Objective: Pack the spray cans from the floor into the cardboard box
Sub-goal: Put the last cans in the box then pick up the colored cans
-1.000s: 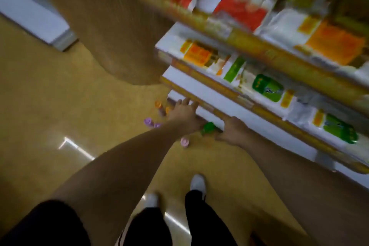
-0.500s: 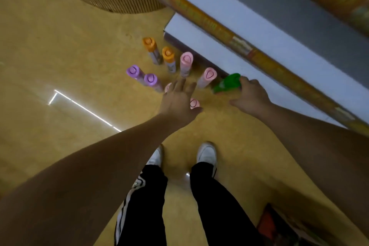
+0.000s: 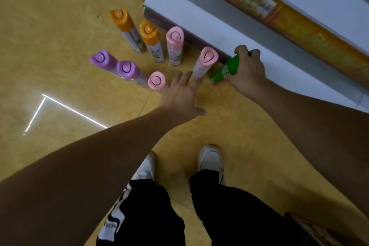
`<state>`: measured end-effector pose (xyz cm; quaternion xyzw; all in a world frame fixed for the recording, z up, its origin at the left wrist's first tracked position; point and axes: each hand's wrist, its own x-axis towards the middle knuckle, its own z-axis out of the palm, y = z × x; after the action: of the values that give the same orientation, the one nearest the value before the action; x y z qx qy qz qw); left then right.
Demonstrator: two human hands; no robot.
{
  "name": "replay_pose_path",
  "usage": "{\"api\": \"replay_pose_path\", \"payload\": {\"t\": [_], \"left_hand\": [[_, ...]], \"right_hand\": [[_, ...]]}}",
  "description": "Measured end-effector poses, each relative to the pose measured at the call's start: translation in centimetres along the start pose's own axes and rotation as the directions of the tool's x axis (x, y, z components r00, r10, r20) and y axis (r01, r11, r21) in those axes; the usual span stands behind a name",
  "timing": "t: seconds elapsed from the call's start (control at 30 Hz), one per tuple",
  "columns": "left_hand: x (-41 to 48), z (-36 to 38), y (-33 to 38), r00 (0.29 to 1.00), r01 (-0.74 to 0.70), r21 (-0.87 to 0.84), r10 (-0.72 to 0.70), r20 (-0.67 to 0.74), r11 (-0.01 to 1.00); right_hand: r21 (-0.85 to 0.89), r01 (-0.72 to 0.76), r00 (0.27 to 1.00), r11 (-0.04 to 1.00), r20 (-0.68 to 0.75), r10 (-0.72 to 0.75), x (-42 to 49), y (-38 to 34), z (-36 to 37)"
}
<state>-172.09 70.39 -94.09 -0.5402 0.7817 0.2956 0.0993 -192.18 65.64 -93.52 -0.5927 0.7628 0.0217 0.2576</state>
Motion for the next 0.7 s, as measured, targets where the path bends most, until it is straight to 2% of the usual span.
{"api": "replay_pose_path", "payload": {"t": [0.17, 0.37, 0.53, 0.7], "left_hand": [[1.5, 2.3, -0.1, 0.992, 0.042, -0.025, -0.038, 0.123, 0.999], [1.1, 2.7, -0.9, 0.999, -0.005, -0.077, 0.008, 0.044, 0.997], [-1.9, -1.0, 0.7, 0.999, -0.048, -0.069, 0.050, 0.022, 0.996], [-6.4, -8.2, 4.2, 0.995, -0.104, -0.035, 0.104, 0.004, 0.994]], "right_hand": [[-0.001, 0.030, 0.992, 1.000, -0.121, -0.030, 0.5, 0.6, 1.5], [0.077, 0.017, 0.993, 0.997, -0.120, -0.008, -0.2, 2.0, 0.8], [0.109, -0.024, 0.994, 0.994, -0.105, 0.035, -4.1, 1.3, -2.2], [0.151, -0.058, 0.993, 0.987, -0.095, 0.073, -10.1, -1.0, -8.8]]}}
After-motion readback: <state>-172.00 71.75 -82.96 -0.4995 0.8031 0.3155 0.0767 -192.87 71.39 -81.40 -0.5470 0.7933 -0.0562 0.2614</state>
